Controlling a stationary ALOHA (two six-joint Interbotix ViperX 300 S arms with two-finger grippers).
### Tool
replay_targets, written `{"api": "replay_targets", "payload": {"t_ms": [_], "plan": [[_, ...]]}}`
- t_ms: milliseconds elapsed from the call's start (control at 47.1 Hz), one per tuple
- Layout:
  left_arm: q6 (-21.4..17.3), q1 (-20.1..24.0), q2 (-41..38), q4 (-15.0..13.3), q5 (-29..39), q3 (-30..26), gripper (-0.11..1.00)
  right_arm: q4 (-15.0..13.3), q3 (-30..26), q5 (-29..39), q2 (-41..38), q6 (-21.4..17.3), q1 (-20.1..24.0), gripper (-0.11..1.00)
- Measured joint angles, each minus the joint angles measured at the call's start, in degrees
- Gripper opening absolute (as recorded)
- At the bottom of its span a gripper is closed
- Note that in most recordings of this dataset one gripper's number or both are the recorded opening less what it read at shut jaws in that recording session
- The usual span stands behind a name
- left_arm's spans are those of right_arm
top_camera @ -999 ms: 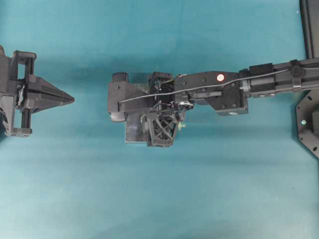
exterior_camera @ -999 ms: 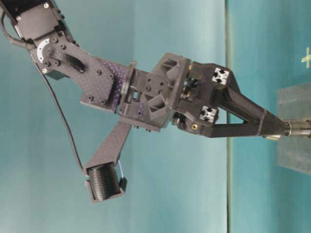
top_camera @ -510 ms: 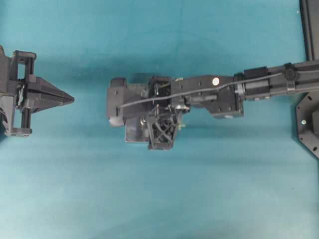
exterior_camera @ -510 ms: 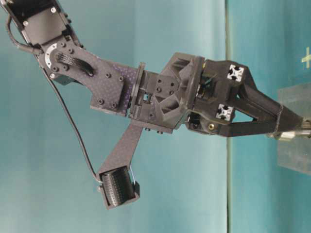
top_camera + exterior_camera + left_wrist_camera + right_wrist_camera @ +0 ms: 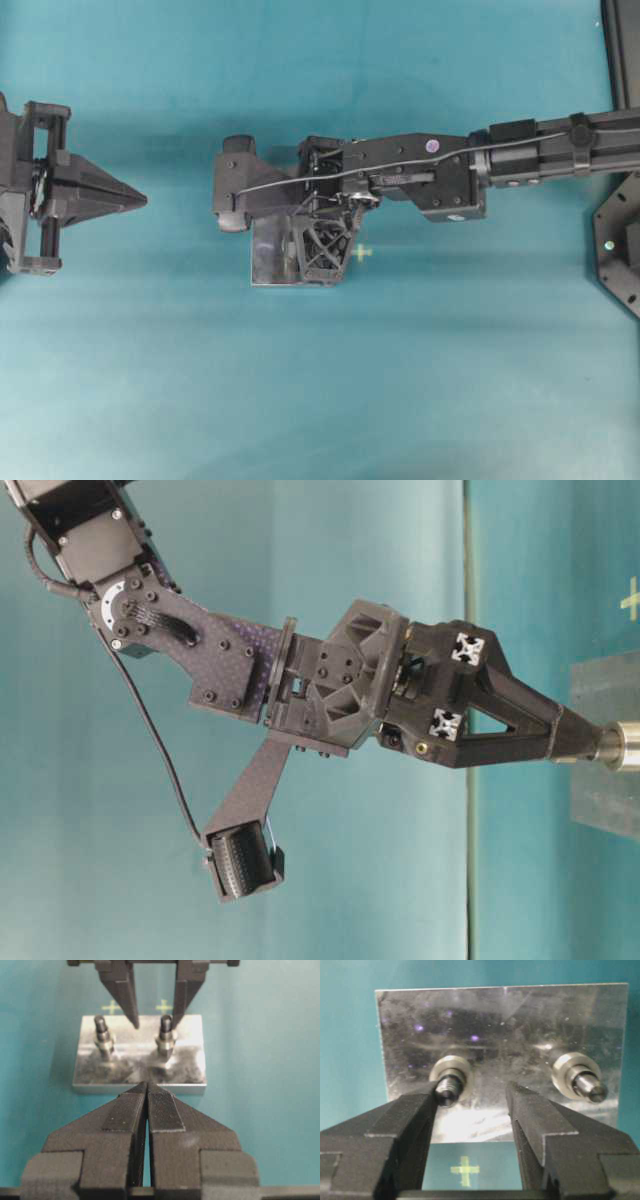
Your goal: Insert the washer onto the shaft.
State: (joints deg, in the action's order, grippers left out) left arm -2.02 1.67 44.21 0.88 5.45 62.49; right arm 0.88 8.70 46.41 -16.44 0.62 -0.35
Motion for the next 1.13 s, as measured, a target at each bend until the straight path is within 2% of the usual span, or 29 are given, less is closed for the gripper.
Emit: {"api": "replay_targets", "payload": {"t_ms": [170,595,956,1126], "plan": [[0.0,0.0,0.1,0.0,0.1,0.1,0.00,-0.1,-0.5,0.1,-0.1,0.0,2.3,0.56],[0.0,-0.1,1.0,0.0,0.1,0.1,0.00,0.1,0.1,0.7,0.8,-0.1,0.6,0.56],[0.0,0.0,1.3,0.0,0.5,0.1,0.00,0.1,6.9,-1.2,8.8,-0.1,-0.5,0.56],[0.0,0.0,1.8,0.0,0.5,0.1,0.00,0.1,10.2,-4.8,12.4,-1.1,-0.5,0.56]]}}
